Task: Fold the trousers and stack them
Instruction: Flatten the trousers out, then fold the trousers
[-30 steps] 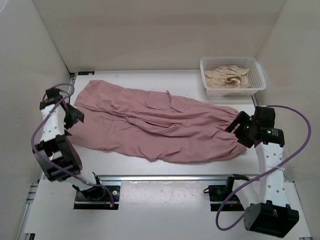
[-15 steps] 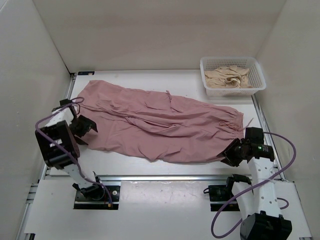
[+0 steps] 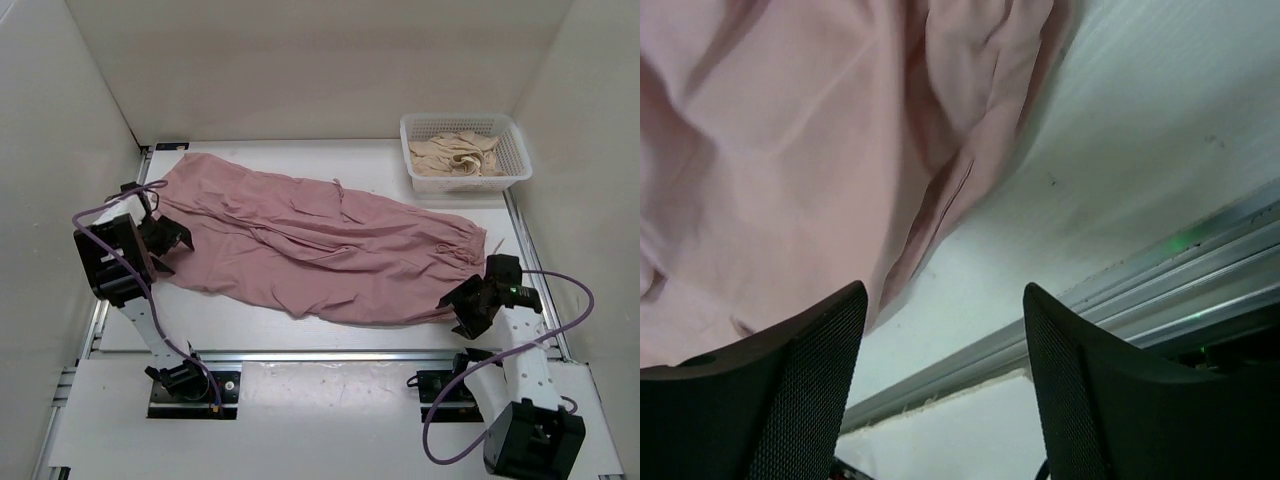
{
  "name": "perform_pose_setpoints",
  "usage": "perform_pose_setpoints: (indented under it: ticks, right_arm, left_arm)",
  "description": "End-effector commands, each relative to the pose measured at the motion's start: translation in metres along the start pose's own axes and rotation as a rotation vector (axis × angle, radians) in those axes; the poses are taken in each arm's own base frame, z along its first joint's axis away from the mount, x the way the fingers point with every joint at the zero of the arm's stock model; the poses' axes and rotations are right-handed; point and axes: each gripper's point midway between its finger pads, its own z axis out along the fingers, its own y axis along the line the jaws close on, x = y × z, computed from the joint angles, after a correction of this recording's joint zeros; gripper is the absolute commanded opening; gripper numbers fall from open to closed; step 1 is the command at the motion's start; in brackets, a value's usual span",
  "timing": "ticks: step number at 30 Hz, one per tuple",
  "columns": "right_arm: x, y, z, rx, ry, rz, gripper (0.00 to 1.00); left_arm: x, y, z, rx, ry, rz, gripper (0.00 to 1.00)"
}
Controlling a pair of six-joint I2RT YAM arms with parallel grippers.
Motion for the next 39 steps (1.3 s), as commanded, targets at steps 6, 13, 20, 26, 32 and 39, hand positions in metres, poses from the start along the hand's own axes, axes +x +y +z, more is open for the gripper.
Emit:
perform_pose_setpoints:
  ticks: [6, 13, 20, 26, 32, 39]
  right_arm:
    - [-0.020, 0.006, 0.027, 0.019, -0.039, 0.066, 0.66]
    - [-0.032, 0.007, 0.048, 0.058, -0.044, 0.101, 0.59]
    - [-0.044, 0.010, 0.052, 0.052, -0.090, 0.088, 0.44]
    - [-0.045, 0.012, 0.046, 0.033, -0.108, 0.076, 0.43]
    - [-0.046, 0.016, 0.030, 0.009, -0.132, 0.054, 0.48]
    - [-0.053, 0.019, 0.020, 0.012, -0.156, 0.034, 0.49]
  left_arm:
    - [-0.026, -0.019, -0.070, 0.114, -0.222, 0.073, 1.00]
    - [0.010, 0.039, -0.061, 0.063, -0.167, -0.048, 0.97]
    - [0.016, 0.047, -0.032, 0.041, -0.089, -0.074, 0.94]
    - [-0.011, 0.044, -0.014, -0.016, -0.091, -0.112, 0.88]
    - [-0.034, 0.061, -0.002, -0.121, -0.132, -0.157, 0.80]
    - [-0.050, 0.058, 0.007, -0.156, -0.158, -0.157, 0.29]
